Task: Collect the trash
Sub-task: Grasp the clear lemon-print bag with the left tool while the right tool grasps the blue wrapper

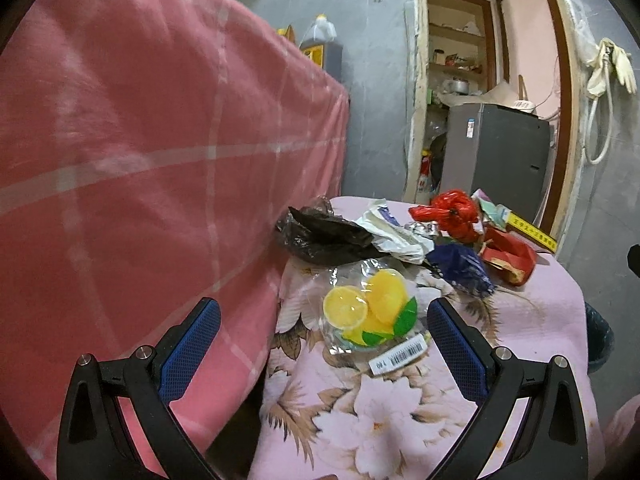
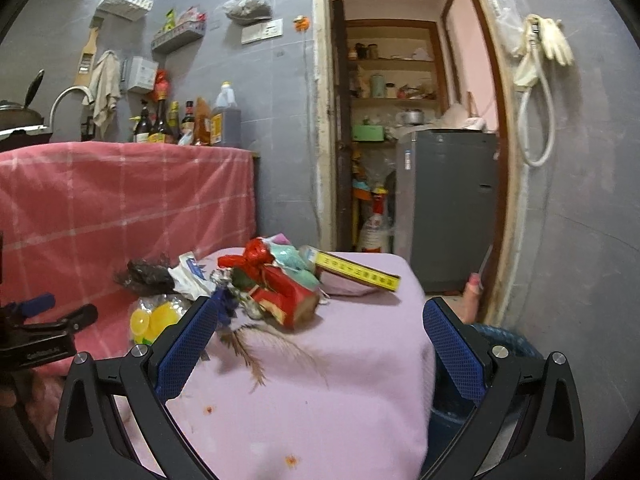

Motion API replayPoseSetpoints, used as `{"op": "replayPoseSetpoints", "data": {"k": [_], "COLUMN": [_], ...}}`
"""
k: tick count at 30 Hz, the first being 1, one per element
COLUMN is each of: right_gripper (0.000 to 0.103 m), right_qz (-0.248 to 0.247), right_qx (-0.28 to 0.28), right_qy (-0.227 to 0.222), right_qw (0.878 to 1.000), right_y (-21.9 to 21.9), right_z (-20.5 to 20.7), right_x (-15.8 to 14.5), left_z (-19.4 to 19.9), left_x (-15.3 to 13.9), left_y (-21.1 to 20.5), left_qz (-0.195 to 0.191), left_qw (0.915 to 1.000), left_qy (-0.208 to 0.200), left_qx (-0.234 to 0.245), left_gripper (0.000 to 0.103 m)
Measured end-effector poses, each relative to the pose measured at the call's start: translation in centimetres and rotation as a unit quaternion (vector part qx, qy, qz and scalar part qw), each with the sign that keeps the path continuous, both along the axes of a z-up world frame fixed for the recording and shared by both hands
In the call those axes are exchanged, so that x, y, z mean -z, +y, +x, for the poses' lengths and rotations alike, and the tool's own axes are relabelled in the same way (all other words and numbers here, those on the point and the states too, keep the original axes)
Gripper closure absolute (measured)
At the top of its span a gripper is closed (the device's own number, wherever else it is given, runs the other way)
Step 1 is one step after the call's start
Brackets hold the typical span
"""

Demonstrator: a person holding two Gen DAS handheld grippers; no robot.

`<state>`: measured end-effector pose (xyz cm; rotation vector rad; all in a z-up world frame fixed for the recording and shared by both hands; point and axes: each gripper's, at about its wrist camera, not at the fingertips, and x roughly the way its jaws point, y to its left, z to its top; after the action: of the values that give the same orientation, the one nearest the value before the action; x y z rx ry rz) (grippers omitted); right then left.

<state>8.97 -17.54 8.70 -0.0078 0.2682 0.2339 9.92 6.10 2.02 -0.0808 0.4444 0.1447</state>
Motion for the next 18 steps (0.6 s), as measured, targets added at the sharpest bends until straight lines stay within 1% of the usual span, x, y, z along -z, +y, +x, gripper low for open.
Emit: {"op": "replayPoseSetpoints", "data": {"k": [5, 7, 8, 9, 10, 11, 12, 13, 14, 15, 18], "right_gripper": [0.000, 0.006, 0.015, 0.021, 0.024, 0.030, 0.038, 0.043, 0.051, 0.055, 0.056], "right_qz": [0.008, 0.013, 0.015, 0.018, 0.018, 0.020, 0.020, 0.023, 0.027, 0.029, 0.030], "right_qx": [-0.030, -0.042, -0.049, -0.057, -0.063, -0.074, -0.080, -0.087, -0.097, -0.105, -0.129], "right_qy": [0.011, 0.018, 0.023, 0.031, 0.036, 0.045, 0.052, 0.061, 0.075, 0.087, 0.110], "right_qw": [0.999, 0.999, 0.998, 0.998, 0.997, 0.996, 0.995, 0.994, 0.992, 0.990, 0.985], "right_y": [1.4, 2.1, 2.5, 2.9, 3.2, 3.8, 4.1, 4.5, 5.0, 5.3, 6.6], "right_z": [2.4, 3.4, 3.9, 4.5, 5.0, 5.8, 6.3, 6.9, 7.7, 8.2, 9.3], "right_x": [0.0, 0.2, 0.3, 0.5, 0.7, 1.0, 1.3, 1.6, 2.0, 2.3, 2.9], "left_z": [2.1, 2.7, 3.0, 3.3, 3.6, 3.9, 4.2, 4.6, 4.8, 5.0, 5.3], "left_x": [0.5, 0.9, 1.1, 1.3, 1.5, 1.8, 2.0, 2.4, 2.6, 2.8, 3.4], "left_y": [0.6, 0.9, 0.9, 1.0, 1.1, 1.1, 1.2, 1.4, 1.6, 1.8, 2.4], "left_qz": [-0.005, -0.011, -0.012, -0.014, -0.014, -0.015, -0.018, -0.026, -0.034, -0.042, -0.068], "left_qw": [0.9996, 0.9992, 0.9990, 0.9988, 0.9985, 0.9982, 0.9977, 0.9970, 0.9963, 0.9954, 0.9923], "left_qy": [0.025, 0.036, 0.041, 0.045, 0.050, 0.055, 0.060, 0.068, 0.073, 0.079, 0.093], "left_qx": [0.006, 0.009, 0.011, 0.016, 0.019, 0.021, 0.024, 0.028, 0.031, 0.035, 0.044], "left_gripper": [0.002, 0.007, 0.011, 0.015, 0.017, 0.022, 0.027, 0.030, 0.036, 0.039, 0.041]}}
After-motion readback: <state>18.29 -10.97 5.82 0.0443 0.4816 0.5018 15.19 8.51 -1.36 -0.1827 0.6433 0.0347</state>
